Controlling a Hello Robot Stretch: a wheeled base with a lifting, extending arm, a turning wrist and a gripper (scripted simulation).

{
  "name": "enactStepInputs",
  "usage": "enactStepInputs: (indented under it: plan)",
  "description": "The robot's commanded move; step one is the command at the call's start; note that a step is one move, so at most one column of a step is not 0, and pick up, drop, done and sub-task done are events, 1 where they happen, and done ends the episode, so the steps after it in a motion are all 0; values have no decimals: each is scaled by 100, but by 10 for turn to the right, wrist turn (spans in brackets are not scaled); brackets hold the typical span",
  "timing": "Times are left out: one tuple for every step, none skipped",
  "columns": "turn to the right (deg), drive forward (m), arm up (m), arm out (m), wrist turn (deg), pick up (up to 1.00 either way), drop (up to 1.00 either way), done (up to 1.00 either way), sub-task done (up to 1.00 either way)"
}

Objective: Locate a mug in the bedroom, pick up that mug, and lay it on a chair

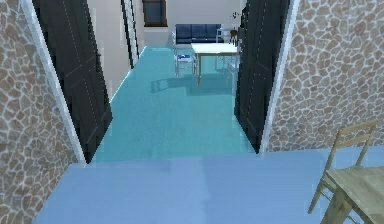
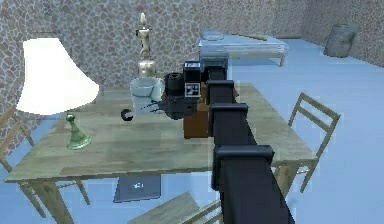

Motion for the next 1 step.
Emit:
enactStepInputs:
  plan:
    - [0, 0, 0, 0, 300, 0, 0, 0, 0]
